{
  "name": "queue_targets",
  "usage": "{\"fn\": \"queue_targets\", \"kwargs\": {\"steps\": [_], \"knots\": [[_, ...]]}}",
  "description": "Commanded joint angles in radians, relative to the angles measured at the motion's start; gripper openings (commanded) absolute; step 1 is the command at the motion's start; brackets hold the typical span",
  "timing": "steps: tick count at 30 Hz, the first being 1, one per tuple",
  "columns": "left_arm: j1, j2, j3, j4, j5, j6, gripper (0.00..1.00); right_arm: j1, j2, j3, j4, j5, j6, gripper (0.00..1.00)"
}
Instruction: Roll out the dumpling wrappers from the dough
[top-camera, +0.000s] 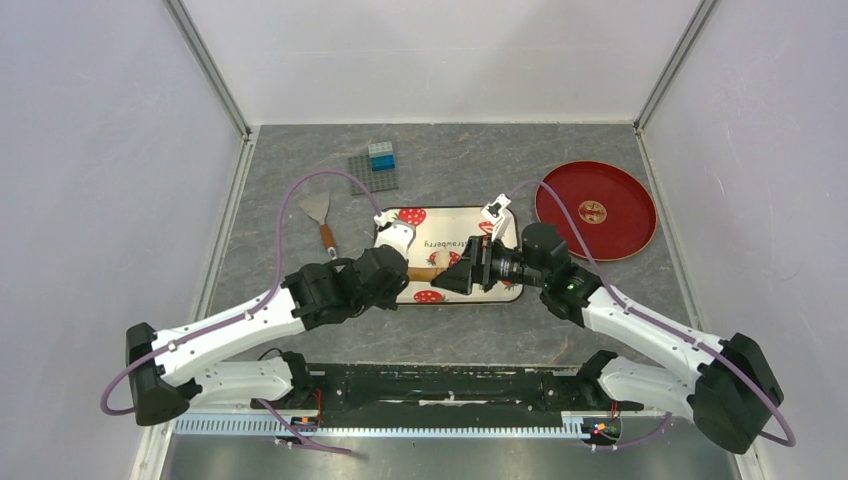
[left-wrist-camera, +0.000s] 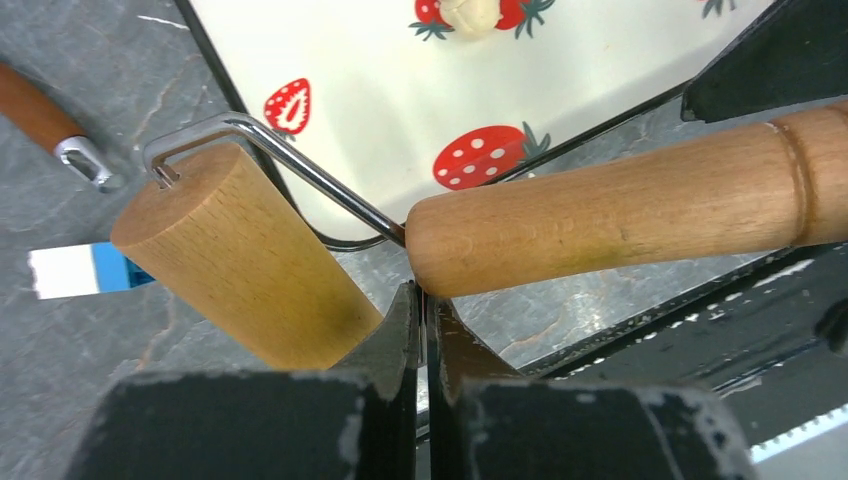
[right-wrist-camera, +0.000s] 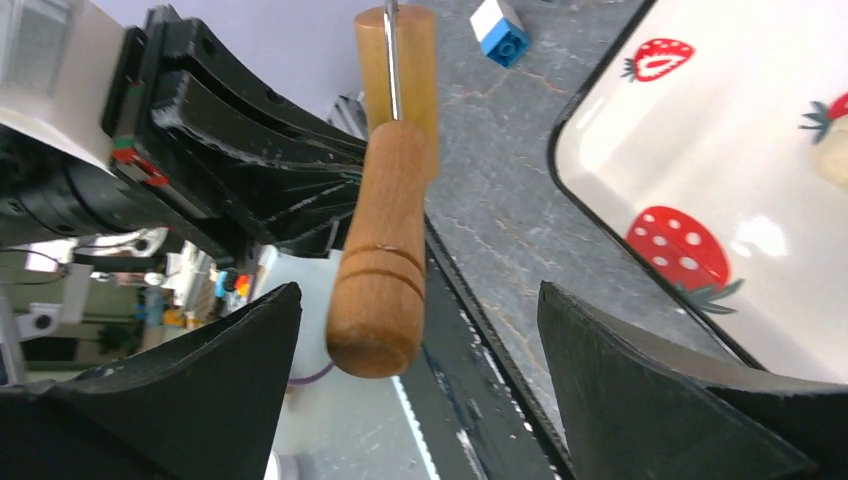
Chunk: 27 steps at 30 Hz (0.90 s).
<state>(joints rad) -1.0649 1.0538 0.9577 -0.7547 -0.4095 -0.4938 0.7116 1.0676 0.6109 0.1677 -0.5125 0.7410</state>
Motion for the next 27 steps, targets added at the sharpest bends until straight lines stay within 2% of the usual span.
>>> {"fn": "queue_targets", "kwargs": {"steps": [1, 5, 10, 17, 27], "knots": [[-0.045, 0.032, 0.079, -0.018, -0.136, 0.058, 0.02, 0.021, 0.017, -0.013, 0.177, -0.049, 0.119, 0.87], [-0.094, 0.099, 0.113, -0.044, -0.179, 0.062, 0.02, 0.045, 0.055, 0.033, 0.095, -0.024, 0.076, 0.79], [-0.115, 0.143, 0.131, -0.055, -0.186, 0.045, 0.02, 0.054, 0.075, 0.042, 0.055, -0.002, 0.061, 0.60], [-0.120, 0.132, 0.122, -0.055, -0.190, 0.034, 0.02, 0.055, 0.072, 0.040, 0.057, 0.010, 0.066, 0.48], [-0.126, 0.137, 0.116, -0.046, -0.174, -0.002, 0.02, 0.058, 0.061, -0.014, 0.190, 0.005, 0.135, 0.43]]}}
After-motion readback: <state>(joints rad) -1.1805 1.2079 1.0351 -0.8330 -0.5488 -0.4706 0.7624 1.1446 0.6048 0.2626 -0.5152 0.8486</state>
